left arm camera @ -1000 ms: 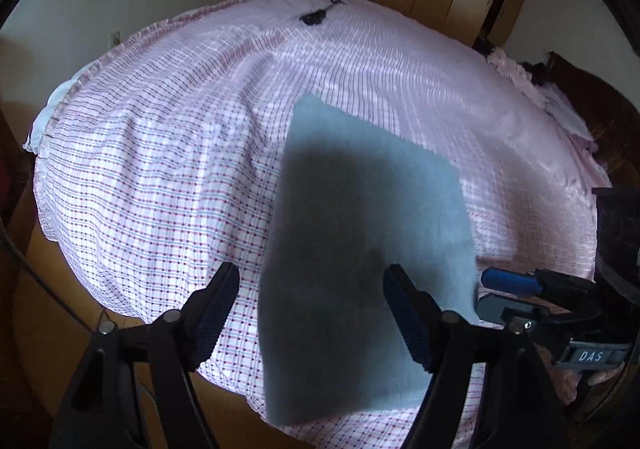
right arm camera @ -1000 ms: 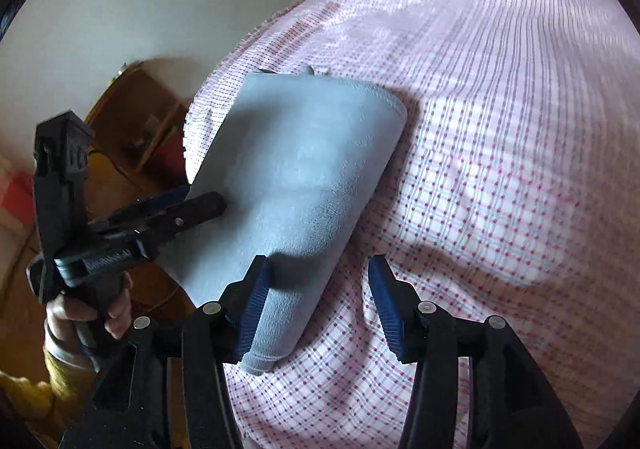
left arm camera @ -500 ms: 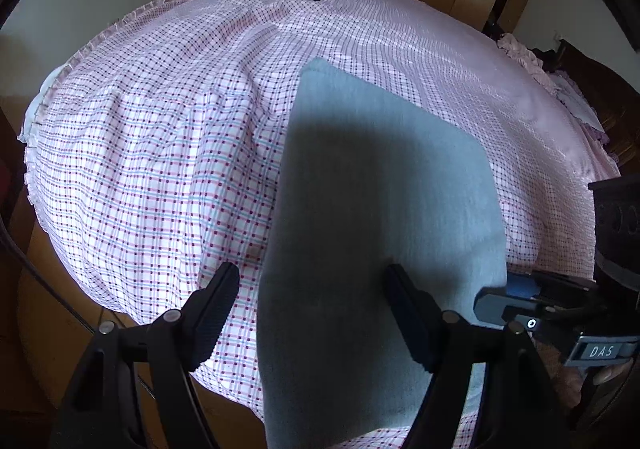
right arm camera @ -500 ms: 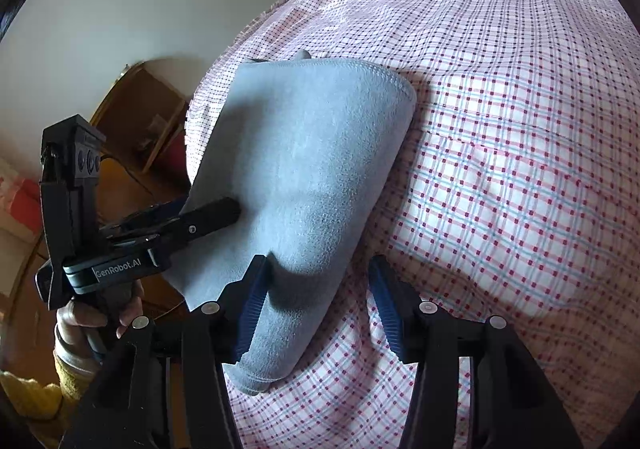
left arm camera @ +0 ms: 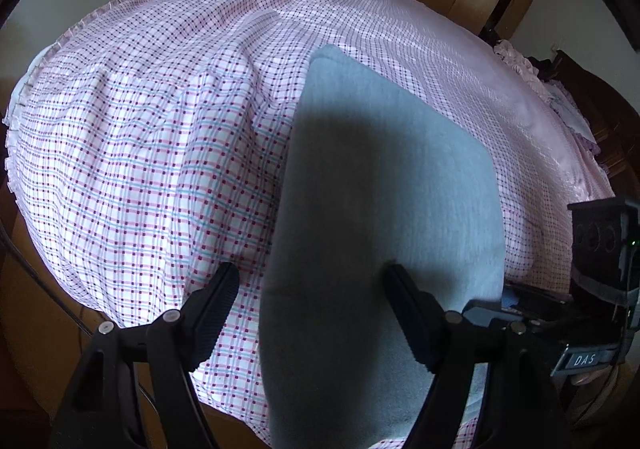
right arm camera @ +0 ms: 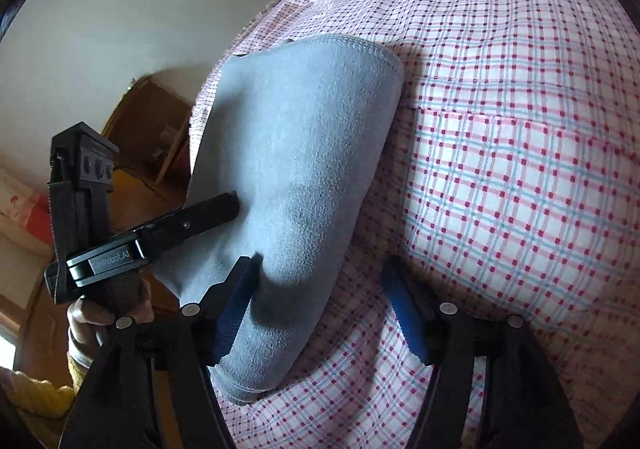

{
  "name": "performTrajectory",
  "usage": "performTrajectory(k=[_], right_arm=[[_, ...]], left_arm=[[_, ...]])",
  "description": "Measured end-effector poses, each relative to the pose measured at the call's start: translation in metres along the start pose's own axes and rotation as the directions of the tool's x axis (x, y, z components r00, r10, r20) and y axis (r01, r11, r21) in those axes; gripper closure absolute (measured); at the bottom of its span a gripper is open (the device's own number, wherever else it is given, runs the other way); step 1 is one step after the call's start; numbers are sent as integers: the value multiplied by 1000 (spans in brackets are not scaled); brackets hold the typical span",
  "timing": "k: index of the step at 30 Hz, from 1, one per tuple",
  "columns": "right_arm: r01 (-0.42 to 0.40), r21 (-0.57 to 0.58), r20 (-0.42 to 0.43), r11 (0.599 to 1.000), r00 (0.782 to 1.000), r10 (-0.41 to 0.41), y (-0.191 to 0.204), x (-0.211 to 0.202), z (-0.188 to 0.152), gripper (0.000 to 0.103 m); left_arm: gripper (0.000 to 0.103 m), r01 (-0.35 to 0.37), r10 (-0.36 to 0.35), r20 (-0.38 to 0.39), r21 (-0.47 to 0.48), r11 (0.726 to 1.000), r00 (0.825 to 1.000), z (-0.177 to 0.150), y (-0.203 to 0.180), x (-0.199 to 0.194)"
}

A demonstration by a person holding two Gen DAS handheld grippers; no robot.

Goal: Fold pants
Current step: 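Grasp the folded pants edge with the right tool, then fold the pants over once more with the right tool and release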

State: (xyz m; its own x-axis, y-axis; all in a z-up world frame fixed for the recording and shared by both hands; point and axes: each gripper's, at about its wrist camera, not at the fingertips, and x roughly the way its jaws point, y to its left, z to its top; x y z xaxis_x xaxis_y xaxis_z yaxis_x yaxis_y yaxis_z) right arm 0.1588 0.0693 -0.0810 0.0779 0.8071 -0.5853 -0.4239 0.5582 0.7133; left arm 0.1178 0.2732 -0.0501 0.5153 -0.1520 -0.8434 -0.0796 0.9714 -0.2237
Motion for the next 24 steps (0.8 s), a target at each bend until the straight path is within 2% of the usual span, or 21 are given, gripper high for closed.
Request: performTrajectory(k=[5, 6, 7, 8, 10, 13, 16, 21, 24], right_arm=[[22, 13, 4, 1000, 1000, -22, 2, -2, 3, 43], [32, 18, 2, 999, 999, -32, 5, -1, 5, 46], [32, 12, -2, 999, 999, -32, 11, 1, 9, 57], [27, 2, -2, 1000, 1000, -27, 17, 2, 14, 64], [64, -29, 3, 998, 998, -64, 28, 4, 21, 67], [85, -68, 30, 994, 996, -83, 39, 3, 22, 75], [87, -102, 68, 991, 994, -80, 48, -10, 20, 83], [107, -148, 99, 983, 991, -93, 64, -31, 18, 85], [63, -165, 120, 984, 992, -44, 72, -54, 15, 86]], left_arm=[[24, 46, -46, -5, -35, 998, 999, -1, 7, 4], [25, 56, -56, -1, -38, 998, 998, -2, 8, 4], [25, 69, -69, 6, -42, 997, 998, -3, 10, 4], [25, 90, -89, 15, -48, 995, 996, -5, 13, 4], [25, 148, -146, 36, -67, 987, 989, -7, 17, 9], [26, 179, -174, 52, -113, 977, 983, -10, 22, 16], [35, 218, -210, 74, -142, 965, 975, -14, 27, 14], [46, 265, -246, 116, -196, 944, 962, -27, 44, -4], [55, 288, -263, 139, -210, 935, 955, -31, 47, -16]])
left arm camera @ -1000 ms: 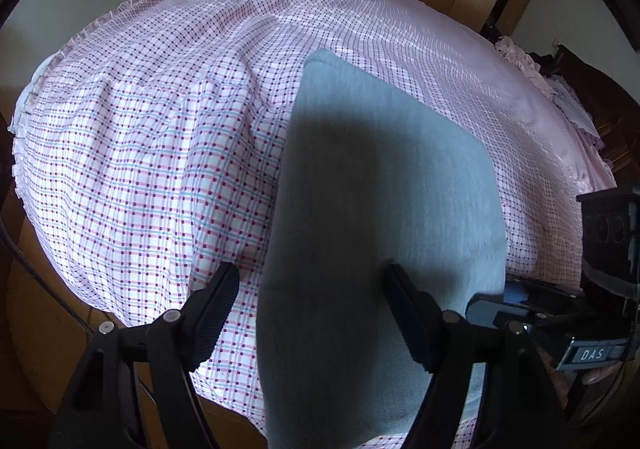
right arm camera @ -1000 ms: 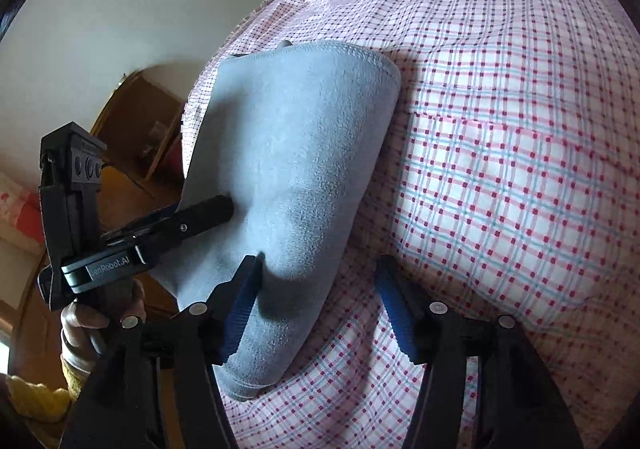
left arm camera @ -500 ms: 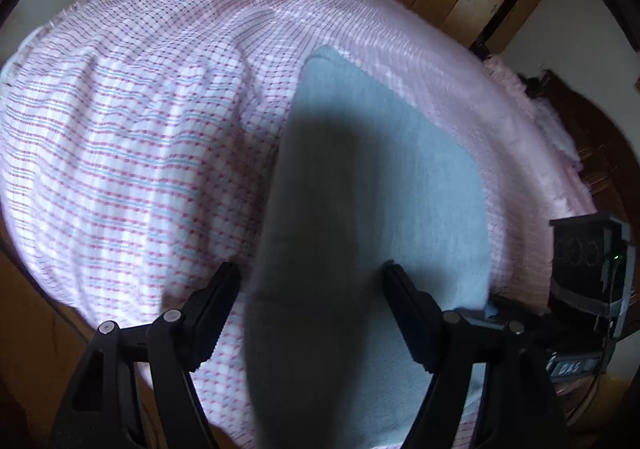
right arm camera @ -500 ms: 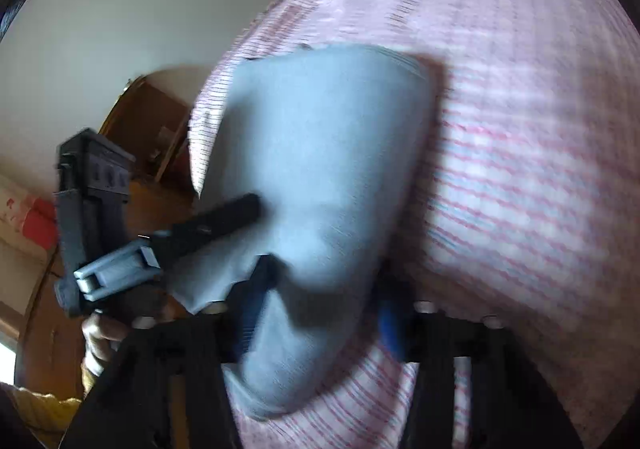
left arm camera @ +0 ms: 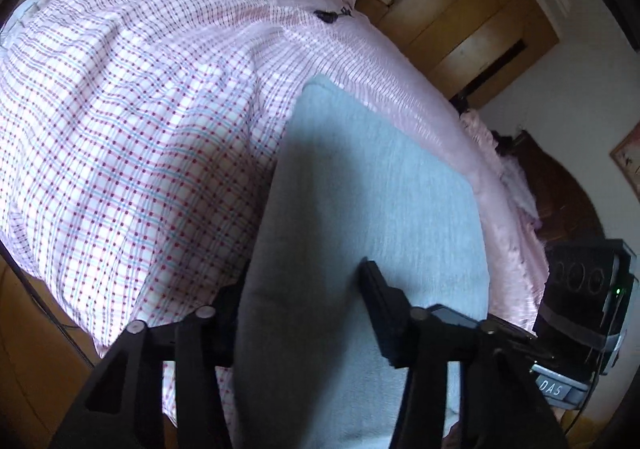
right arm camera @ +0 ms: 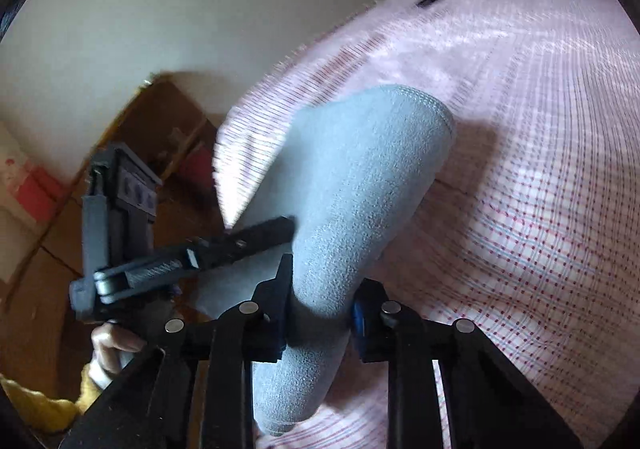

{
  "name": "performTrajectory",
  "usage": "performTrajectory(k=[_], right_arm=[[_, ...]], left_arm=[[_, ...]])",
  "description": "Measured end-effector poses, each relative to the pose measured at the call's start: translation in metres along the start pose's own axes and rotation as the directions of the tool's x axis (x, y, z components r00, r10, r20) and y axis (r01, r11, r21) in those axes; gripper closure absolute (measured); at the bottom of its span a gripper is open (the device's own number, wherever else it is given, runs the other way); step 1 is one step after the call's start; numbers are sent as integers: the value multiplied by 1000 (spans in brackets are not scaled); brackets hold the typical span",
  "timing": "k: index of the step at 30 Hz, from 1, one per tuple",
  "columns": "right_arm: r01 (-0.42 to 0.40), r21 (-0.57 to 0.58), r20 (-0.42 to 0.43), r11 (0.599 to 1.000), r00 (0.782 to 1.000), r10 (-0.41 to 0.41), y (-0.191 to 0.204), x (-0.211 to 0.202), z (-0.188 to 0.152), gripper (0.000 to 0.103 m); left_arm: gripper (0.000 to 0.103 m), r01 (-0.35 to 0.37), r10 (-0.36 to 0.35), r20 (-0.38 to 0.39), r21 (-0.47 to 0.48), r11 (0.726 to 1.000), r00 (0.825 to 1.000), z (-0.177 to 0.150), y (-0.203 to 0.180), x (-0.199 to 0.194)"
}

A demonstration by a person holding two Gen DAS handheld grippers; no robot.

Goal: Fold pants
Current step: 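Fold the pants over once more with the right tool and release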

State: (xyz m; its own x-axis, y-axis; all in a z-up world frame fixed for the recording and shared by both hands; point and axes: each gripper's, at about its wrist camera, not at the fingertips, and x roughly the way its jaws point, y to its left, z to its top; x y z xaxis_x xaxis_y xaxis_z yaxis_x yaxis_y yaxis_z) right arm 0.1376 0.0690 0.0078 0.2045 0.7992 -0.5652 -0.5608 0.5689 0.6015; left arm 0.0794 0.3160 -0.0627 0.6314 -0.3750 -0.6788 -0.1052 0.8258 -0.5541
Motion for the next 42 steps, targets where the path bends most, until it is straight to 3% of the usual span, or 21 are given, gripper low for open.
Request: performTrajectory(k=[6, 14, 27, 35, 42], right_arm=[[-4, -69, 57, 998, 998, 8, 14, -52, -1, 86], [20, -34, 153, 999, 988, -15, 4, -120, -7, 86], [90, 38, 277, 995, 956, -97, -62, -215, -15, 86], [95, 79, 320, 992, 940, -116, -119, -250, -13, 86], [124, 95, 356, 988, 922, -150, -166, -276, -7, 86]], left_arm=[[60, 50, -53, 52, 53, 997, 997, -12, -30, -38], [60, 101, -115, 85, 146, 984, 990, -27, -101, -52], [60, 159, -177, 39, 279, 947, 983, -34, -228, -12], [60, 119, -131, 5, 390, 913, 991, -38, -301, 32], [60, 134, -137, -26, 437, 889, 990, -37, -341, 76]])
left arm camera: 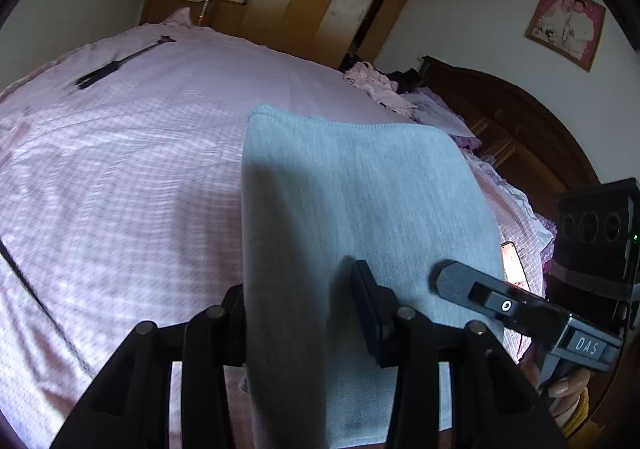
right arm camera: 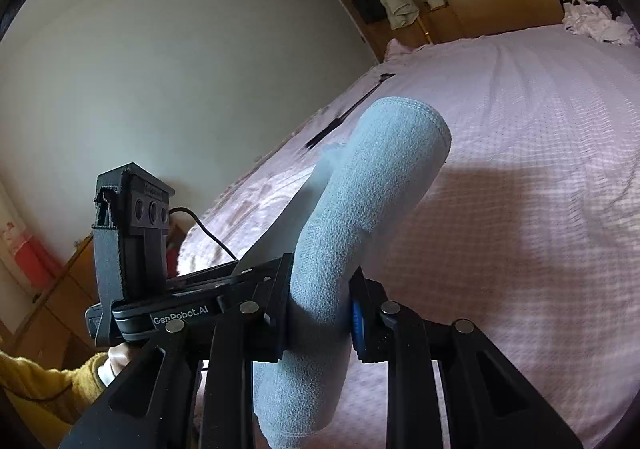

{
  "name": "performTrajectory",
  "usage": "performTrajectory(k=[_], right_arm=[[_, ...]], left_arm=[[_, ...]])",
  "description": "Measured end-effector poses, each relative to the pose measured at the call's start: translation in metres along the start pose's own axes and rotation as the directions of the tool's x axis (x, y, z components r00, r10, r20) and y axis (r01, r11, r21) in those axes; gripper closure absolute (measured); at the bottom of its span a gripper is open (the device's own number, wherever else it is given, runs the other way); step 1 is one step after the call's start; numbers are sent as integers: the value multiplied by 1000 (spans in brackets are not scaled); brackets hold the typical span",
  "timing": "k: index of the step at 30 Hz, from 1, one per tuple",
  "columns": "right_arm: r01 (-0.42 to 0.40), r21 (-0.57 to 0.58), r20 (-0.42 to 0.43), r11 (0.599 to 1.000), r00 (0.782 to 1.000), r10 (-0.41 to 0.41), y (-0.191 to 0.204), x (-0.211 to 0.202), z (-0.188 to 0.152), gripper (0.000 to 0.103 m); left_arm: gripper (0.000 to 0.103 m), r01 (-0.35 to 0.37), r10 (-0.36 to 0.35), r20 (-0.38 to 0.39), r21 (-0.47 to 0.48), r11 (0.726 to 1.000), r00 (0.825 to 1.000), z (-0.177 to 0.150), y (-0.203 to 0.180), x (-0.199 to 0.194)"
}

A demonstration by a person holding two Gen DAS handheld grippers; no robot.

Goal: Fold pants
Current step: 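Fold the pants over once more with the right tool and release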

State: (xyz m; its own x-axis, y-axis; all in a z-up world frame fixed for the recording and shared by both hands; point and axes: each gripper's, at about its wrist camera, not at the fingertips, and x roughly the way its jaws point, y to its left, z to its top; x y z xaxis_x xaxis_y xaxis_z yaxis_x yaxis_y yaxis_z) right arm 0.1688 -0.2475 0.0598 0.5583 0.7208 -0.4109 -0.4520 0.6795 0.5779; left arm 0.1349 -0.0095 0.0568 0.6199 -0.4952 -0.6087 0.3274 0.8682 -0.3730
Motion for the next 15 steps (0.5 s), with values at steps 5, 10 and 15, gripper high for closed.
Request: performTrajectory(k=[5, 10, 15], right_arm=[[51, -31, 4, 998, 999, -51, -28, -2, 5, 86], [140, 2, -43, 990, 989, -140, -74, 11, 0, 86], [254, 60, -129, 965, 961, -245, -124, 33, -11, 85]], left_arm=[[60, 23, -22, -24, 49, 999, 999, 19, -13, 46], [60, 30, -26, -72, 48, 998, 997, 24, -8, 96], [60, 0, 16, -145, 111, 994, 989, 14, -5, 149]])
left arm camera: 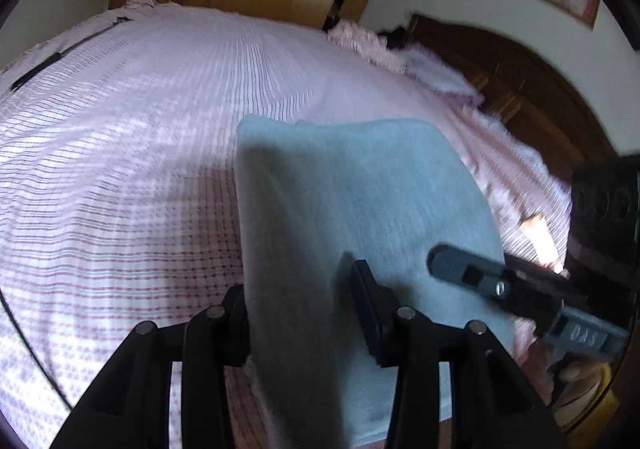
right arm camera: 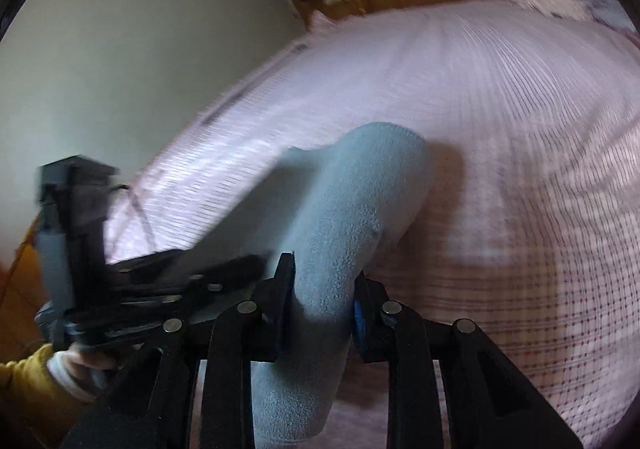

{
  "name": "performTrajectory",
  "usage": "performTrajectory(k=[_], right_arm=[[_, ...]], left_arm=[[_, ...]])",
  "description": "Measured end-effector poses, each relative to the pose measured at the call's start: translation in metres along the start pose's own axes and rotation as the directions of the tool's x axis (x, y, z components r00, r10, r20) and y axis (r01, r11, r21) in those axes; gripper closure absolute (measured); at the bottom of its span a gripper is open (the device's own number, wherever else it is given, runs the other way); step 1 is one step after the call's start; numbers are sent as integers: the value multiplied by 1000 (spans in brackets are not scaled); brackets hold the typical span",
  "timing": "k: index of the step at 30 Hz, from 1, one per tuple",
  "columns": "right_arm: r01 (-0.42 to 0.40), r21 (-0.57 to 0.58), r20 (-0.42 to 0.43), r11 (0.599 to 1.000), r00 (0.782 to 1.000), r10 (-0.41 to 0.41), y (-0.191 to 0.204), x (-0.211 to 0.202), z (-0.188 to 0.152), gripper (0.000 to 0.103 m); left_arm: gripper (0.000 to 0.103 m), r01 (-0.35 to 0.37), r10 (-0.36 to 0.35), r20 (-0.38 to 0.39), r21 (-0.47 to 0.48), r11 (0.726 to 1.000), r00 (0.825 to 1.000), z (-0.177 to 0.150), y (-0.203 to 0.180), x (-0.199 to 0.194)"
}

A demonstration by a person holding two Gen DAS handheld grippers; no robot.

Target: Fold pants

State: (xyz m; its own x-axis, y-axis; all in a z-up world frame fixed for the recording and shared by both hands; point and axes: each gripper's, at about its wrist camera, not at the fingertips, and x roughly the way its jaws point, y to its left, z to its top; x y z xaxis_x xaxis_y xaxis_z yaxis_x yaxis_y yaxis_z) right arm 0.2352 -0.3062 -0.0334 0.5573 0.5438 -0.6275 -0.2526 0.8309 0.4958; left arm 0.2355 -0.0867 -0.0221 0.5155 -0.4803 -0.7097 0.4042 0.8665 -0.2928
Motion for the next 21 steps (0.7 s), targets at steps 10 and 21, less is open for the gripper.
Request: performTrajectory(k=[10, 21], right_arm=[[41, 15, 34, 999, 999, -41, -1, -14, 1, 71], [148, 74, 50, 986, 987, -152, 22, -47, -34, 71]], left_arm=[[58, -66, 65, 19, 75, 995, 998, -17, -4, -16], [53, -125, 125, -20, 16, 992, 992, -51, 17, -40]])
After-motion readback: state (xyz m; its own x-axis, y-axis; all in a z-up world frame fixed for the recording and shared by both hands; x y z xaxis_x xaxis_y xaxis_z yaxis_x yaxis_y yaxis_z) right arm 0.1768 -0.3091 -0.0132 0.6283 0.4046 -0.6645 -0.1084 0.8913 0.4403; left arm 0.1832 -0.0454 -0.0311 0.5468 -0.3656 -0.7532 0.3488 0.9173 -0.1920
